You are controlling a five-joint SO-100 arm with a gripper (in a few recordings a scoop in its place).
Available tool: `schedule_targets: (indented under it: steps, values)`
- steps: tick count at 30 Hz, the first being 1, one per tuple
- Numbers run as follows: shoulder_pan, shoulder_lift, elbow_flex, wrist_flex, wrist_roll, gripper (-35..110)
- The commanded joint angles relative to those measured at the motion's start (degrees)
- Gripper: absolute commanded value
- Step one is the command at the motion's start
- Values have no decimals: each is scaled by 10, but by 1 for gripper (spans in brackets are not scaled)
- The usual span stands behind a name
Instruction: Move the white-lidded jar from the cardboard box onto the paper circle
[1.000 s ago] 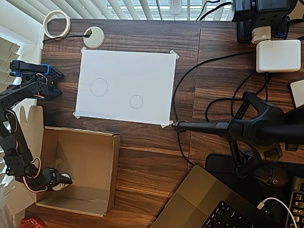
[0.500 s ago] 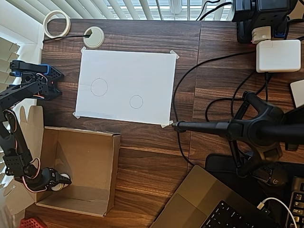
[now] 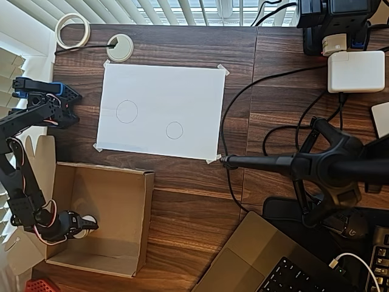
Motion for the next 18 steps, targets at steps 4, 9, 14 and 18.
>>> schedule_targets:
  steps: [4,9,14,18]
  values:
    - [-33,149,-94,37,16,6]
    - [-66,183,-117,42,42,5]
    - [-121,214,-127,38,58,5]
    - [-185,239,-111,37,69,5]
